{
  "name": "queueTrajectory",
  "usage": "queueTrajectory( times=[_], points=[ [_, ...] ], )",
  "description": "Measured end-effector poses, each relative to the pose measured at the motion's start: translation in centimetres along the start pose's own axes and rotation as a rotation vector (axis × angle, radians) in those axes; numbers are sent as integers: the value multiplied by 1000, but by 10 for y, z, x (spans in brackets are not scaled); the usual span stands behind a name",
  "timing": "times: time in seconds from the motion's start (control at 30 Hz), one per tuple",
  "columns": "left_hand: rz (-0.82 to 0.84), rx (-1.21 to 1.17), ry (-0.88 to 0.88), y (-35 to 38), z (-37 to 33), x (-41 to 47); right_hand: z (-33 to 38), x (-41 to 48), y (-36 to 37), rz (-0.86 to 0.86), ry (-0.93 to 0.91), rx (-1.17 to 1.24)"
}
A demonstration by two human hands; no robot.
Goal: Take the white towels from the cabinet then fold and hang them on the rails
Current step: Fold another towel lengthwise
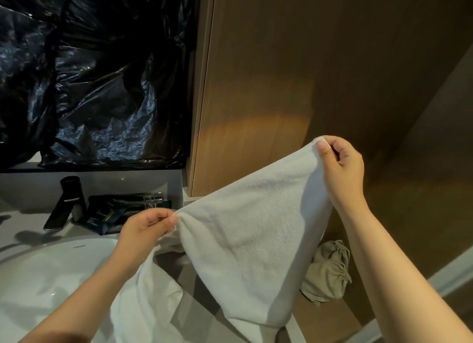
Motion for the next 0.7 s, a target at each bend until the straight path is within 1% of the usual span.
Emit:
queueTrajectory(
  times=[0.13,0.2,0.27,0.37,0.5,0.53,0.6,0.7],
  points=[
    [88,-139,-42,-6,-7,-2,-10,-3,2,-18,46,-5],
    [132,-98,8,-10,-11,-3,-15,-3,2,-20,67,-15],
    [181,30,102,-15,-15,-2,-18,-4,3,-21,91,-36],
    [249,311,225,-21,-17,0,-22,-5,3,-10,98,-64],
    [355,706,275,-30,-13,6,-24,-6,4,18,87,-71],
    [341,798,290,-31,-11,9,-24,-6,4,24,81,-71],
    [247,904,350,-33,-9,18,-23,-6,5,29,71,-68],
    [109,864,437,-34,-13,26,-22,-7,5,17,69,-53]
  ],
)
Point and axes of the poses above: each hand's wrist, its own x-axis towards the middle knuckle, its own y-axis out of the palm, z = x × y, the point moved 2 cm from there along x, towards the middle knuckle, and after that the axes turned 5 degrees about -y, right-handed, at the moved point
